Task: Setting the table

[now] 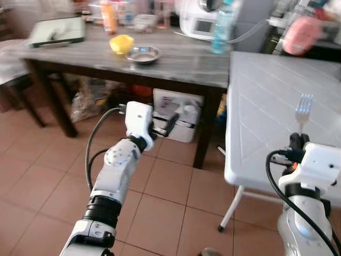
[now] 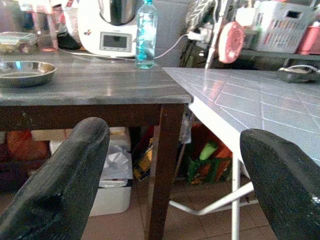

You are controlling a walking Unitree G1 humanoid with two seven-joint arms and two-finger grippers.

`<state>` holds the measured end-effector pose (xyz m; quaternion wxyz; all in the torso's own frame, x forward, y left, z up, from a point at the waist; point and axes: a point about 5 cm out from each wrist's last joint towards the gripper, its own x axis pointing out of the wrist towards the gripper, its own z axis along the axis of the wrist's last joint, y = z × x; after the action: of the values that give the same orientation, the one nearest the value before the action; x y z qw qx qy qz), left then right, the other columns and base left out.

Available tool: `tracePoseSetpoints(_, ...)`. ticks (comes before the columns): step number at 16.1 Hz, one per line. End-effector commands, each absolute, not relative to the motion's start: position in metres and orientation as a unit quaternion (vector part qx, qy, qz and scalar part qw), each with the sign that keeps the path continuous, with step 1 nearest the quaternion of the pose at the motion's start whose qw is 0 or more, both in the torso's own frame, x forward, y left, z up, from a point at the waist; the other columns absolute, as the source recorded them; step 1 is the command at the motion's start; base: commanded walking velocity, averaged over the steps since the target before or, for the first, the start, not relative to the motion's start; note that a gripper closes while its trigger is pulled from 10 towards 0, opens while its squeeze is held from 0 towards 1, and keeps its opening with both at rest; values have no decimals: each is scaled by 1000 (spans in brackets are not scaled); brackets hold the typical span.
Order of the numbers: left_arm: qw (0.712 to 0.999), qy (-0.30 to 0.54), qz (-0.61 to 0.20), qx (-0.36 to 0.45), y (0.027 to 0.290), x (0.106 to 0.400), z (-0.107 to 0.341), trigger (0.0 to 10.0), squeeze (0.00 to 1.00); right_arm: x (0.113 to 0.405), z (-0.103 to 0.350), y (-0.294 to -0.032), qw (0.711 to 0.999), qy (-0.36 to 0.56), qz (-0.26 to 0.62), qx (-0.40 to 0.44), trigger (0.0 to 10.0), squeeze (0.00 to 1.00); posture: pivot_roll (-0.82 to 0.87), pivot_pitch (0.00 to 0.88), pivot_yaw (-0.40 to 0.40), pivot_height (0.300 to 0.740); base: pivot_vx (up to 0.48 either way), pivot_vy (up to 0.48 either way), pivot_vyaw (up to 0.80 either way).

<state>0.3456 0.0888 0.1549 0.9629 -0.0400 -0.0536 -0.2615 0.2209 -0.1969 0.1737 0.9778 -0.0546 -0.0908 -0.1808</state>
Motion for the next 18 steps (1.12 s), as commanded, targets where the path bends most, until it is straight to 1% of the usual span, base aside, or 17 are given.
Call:
tracePoseSetpoints(1, 961, -54, -271, -32, 83, 345, 155, 10000, 0, 221, 178, -198, 976, -100, -183, -58, 10000, 0, 3, 96, 19, 740, 0, 480, 0)
tracePoseSetpoints(10, 961, -57, -267, -34, 79, 344, 155, 10000, 0, 220, 177, -196, 976, -101, -181, -61, 10000, 0, 2, 99, 20, 740, 0, 480, 0)
tracePoseSetpoints(12, 963, -62, -258, -34, 82, 344, 156, 10000, 0, 222, 178, -196, 977, -101, -179, -64, 10000, 0, 5, 98, 18, 740, 0, 0, 0)
tracePoseSetpoints(17, 962, -65, -266, -16, 90, 344, 154, 10000, 0, 224, 179, -196, 977, -103, -170, -78, 10000, 0, 10, 97, 13, 740, 0, 0, 0)
tracePoseSetpoints(18, 962, -65, -266, -18, 88, 344, 155, 10000, 0, 225, 179, -196, 977, -102, -171, -78, 10000, 0, 10, 97, 13, 740, 0, 0, 519)
